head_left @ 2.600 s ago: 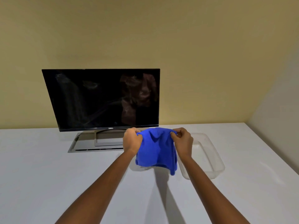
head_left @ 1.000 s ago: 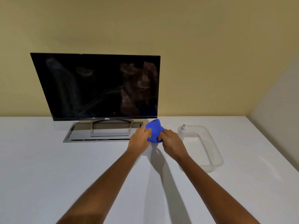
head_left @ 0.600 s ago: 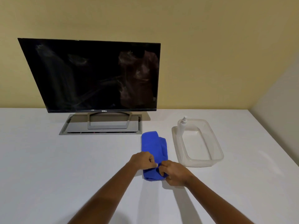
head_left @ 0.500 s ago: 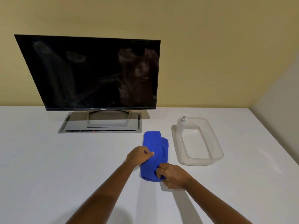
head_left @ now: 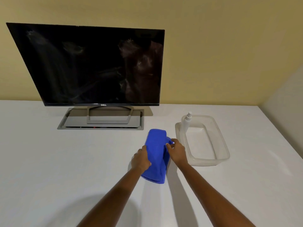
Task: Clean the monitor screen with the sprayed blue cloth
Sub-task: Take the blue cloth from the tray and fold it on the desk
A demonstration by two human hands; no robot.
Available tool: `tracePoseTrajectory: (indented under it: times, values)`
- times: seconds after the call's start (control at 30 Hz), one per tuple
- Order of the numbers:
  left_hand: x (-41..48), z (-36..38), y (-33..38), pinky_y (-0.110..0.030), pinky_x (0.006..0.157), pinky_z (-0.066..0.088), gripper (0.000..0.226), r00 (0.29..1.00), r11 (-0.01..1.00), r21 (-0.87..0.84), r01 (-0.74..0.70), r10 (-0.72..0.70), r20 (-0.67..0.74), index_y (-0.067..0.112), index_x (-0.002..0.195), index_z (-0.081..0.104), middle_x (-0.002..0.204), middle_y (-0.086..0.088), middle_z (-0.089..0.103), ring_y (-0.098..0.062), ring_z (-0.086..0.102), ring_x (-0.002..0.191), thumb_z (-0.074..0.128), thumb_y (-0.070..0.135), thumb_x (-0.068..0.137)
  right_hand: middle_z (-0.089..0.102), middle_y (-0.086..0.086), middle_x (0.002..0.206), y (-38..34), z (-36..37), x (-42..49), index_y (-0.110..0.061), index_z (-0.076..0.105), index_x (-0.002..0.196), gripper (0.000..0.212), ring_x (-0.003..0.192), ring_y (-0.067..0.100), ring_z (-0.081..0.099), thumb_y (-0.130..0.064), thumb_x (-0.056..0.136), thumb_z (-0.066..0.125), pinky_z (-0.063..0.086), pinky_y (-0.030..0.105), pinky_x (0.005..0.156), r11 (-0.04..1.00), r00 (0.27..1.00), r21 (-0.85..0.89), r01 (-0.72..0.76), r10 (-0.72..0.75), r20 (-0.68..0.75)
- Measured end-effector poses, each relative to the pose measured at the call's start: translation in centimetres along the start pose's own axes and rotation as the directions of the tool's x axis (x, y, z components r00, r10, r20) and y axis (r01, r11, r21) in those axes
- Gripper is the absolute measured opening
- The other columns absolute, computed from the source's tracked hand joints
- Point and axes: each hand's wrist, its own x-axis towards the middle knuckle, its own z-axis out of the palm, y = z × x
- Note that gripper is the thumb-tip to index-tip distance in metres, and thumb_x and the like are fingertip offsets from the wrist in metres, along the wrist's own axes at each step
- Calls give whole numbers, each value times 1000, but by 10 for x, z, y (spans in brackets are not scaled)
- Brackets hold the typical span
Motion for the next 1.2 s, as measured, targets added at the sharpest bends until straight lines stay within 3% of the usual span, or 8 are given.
tracePoseTrajectory:
  times: [0.17, 0.33, 0.43, 0.53, 0.63, 0.77, 1.0, 1.2]
  values:
    - [15, -20, 7, -38, 101, 38, 60, 958, 975, 96, -202, 217, -187, 16, 144, 22, 141, -7, 43, -29, 44, 124, 40, -1, 90, 52, 21, 127, -3, -3, 14, -4, 28, 141, 52, 115, 35, 52, -7, 92, 46, 42, 38, 96, 996, 1000, -93, -8, 10, 22]
    - [26, -38, 10, -37, 104, 38, 58, 939, 965, 89, -245, 259, -225, 15, 144, 24, 145, -8, 38, -26, 42, 128, 49, 8, 92, 46, 12, 126, 2, -6, 19, -11, 37, 132, 36, 94, 27, 49, -13, 96, 34, 36, 27, 76, 932, 995, -351, 87, -62, 84]
    - [20, -35, 5, -36, 99, 39, 52, 931, 930, 258, -263, 315, -186, 14, 134, 35, 135, -9, 44, -25, 47, 120, 51, 37, 90, 41, 14, 129, 4, -10, 24, -8, 41, 127, 32, 103, 29, 49, -11, 95, 40, 43, 33, 78, 765, 973, -601, 233, -179, 149]
    - [10, -23, 0, -36, 98, 37, 52, 943, 854, 439, -281, 331, -39, 13, 126, 40, 132, -8, 42, -24, 45, 119, 52, 45, 86, 35, 14, 135, 8, -12, 32, -8, 39, 128, 36, 112, 30, 46, -8, 93, 46, 44, 33, 73, 558, 945, -764, 324, -237, 227]
    - [7, -15, -6, -35, 101, 35, 41, 953, 836, 484, -259, 302, -12, 11, 123, 44, 140, -7, 36, -23, 39, 126, 48, 35, 91, 37, 15, 133, 8, -9, 38, -7, 43, 123, 30, 108, 29, 47, -4, 93, 43, 37, 30, 65, 494, 937, -801, 338, -257, 236]
    - [10, -25, -7, -33, 95, 40, 30, 958, 914, 336, -226, 271, -94, 8, 112, 56, 135, -6, 42, -21, 46, 120, 51, 29, 90, 41, 14, 130, 10, -9, 44, -7, 46, 119, 27, 106, 28, 46, -2, 93, 40, 36, 28, 63, 454, 924, -816, 357, -301, 236]
    - [7, -27, -19, -35, 97, 38, 55, 981, 899, 408, -159, 189, -36, 16, 124, 43, 130, -8, 44, -24, 45, 118, 53, 52, 83, 63, 13, 89, -10, -14, 36, -2, 57, 92, 11, 79, 31, 57, -9, 87, 52, 40, 36, 60, 577, 855, -700, 421, -510, 94]
    - [2, -29, -14, -31, 95, 38, 31, 912, 875, 451, -175, 316, -260, 11, 122, 47, 132, -7, 46, -23, 48, 115, 37, 24, 95, 66, 15, 80, -28, -26, 36, -1, 59, 88, 14, 72, 34, 58, -7, 88, 46, 41, 38, 67, 536, 771, -654, 534, -627, 116]
